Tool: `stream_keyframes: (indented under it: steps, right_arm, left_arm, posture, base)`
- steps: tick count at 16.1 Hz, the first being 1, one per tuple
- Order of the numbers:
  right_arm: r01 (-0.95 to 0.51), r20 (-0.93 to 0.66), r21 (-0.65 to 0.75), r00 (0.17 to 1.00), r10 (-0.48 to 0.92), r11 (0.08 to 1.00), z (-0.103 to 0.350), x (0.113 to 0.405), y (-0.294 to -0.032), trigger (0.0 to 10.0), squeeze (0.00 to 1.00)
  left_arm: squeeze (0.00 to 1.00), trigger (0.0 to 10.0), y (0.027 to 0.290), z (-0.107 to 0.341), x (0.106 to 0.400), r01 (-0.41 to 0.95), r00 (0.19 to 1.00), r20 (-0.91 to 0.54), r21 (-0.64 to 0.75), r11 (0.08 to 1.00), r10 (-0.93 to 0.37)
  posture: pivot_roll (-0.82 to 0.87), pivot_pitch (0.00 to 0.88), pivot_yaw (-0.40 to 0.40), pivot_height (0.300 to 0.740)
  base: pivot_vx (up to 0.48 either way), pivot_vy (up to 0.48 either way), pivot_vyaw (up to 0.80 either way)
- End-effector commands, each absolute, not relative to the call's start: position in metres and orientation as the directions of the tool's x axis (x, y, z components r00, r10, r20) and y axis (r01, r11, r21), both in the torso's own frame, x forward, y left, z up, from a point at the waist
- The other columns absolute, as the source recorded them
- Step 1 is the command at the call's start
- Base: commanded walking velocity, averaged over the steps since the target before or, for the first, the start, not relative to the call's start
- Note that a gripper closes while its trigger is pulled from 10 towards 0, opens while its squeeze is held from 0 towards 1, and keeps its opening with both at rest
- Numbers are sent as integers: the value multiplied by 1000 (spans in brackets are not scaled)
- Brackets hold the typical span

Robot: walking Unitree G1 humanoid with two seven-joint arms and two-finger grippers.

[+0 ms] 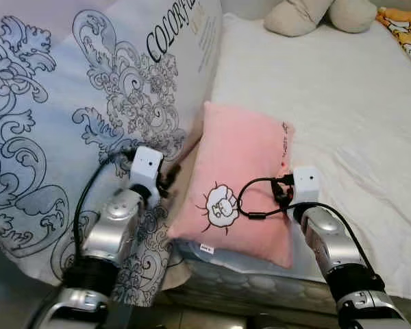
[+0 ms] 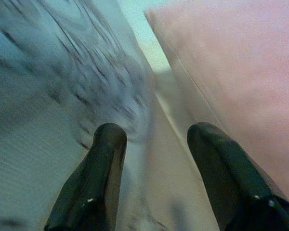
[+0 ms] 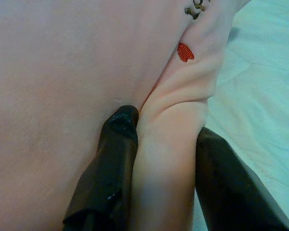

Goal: Clean up the room

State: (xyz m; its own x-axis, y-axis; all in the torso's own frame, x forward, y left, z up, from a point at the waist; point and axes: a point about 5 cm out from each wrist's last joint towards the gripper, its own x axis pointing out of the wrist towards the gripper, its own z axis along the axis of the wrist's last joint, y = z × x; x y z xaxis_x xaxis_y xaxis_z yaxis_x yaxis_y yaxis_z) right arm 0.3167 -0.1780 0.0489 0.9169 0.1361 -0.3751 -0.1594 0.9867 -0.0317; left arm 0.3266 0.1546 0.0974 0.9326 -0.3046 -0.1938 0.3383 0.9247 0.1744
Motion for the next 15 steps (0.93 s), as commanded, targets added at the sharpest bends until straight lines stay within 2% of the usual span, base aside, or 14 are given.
stream_keyframes:
  steps: [1,5,8,10,11,15]
  right_arm:
    - [-164,-386,-25,912,141,986,44,313,-174,10000,1000]
    - [-168,-379,-21,914,147,986,45,313,-172,10000,1000]
    - [-163,-377,-20,915,144,986,45,313,-172,10000,1000]
    - [-162,-377,-19,915,143,987,46,313,-171,10000,1000]
    - [-162,-376,-17,916,144,987,46,314,-171,10000,1000]
    - [-162,-372,-14,917,146,987,47,313,-169,10000,1000]
  left_arm:
    - [1000,10000,155,99,327,331,939,-169,220,918,-299]
    - [1000,10000,147,94,327,344,935,-151,163,925,-321]
    - [1000,10000,140,93,332,315,931,-152,-133,940,-333]
    - [1000,10000,134,85,332,286,918,-183,-313,906,-353]
    - [1000,10000,133,68,331,241,899,-245,-417,877,-363]
    - [1000,10000,120,64,334,207,876,-252,-572,793,-411]
  posture:
    - [-140,62,99,740]
    - [-141,66,99,740]
    - [-146,68,101,740]
    - [-147,69,100,740]
    - [-146,69,100,740]
    - [-160,60,103,740]
  base:
    - [0,0,0]
    - [0,0,0]
    - [0,0,0]
    - [0,0,0]
    - [0,0,0]
    - [0,0,0]
